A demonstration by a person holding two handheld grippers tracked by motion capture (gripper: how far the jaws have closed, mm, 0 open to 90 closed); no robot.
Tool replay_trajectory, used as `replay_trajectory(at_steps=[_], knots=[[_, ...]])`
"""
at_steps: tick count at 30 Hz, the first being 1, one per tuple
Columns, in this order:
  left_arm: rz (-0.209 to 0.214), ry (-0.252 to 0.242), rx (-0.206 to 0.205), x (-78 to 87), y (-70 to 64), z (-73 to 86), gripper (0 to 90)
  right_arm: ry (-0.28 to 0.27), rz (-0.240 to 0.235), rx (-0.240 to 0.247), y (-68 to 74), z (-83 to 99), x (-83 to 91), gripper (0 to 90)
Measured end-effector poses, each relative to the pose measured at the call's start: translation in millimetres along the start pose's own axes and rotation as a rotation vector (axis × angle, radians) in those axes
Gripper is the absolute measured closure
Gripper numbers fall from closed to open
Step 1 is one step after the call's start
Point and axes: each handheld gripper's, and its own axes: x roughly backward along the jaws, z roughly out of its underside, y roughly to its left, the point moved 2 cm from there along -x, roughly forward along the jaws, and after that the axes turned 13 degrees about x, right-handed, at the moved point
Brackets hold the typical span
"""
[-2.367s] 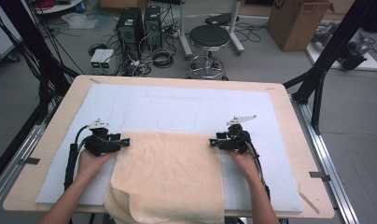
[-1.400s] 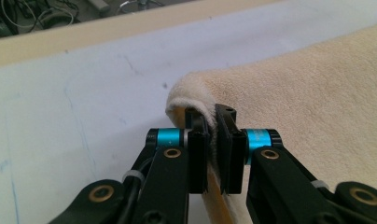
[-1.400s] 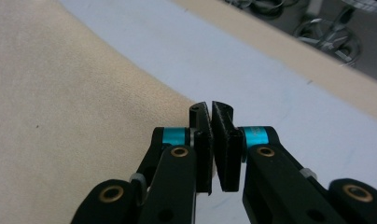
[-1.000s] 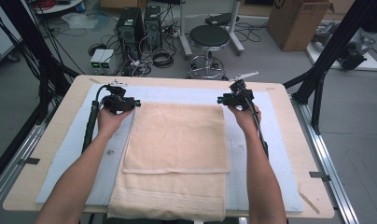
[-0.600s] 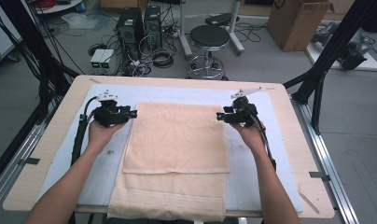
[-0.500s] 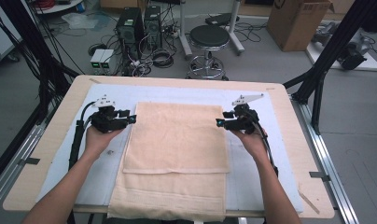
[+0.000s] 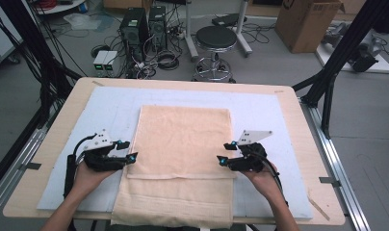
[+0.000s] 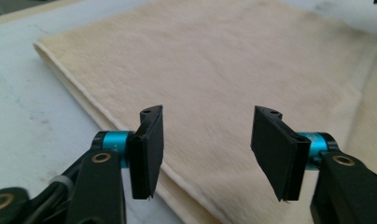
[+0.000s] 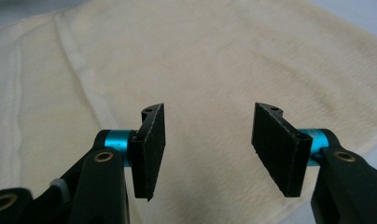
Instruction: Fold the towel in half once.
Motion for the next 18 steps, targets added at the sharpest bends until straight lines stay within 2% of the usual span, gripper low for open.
replay_trajectory(at_steps=[2,6,10,12,18], knots=[[0.009,-0.008,-0.009,3.5,-6.2,5.4,43.9,0.01,-0.02,0.01,7.9,5.1,-1.2,44.7],[0.014,0.032,-0.043,2.8,-14.1,15.5,44.3,0.035,-0.045,0.023,21.8,18.0,-6.8,47.5],[0.034,0.035,-0.036,2.8,-17.0,22.2,44.1,0.063,-0.065,0.02,28.6,25.4,-10.6,47.6],[0.035,0.042,-0.035,4.4,-17.1,25.6,43.9,0.061,-0.063,0.028,30.6,27.4,-10.4,48.1],[0.026,0.062,-0.031,4.2,-13.9,31.2,43.2,0.049,-0.064,0.009,33.4,33.0,-8.4,49.0]])
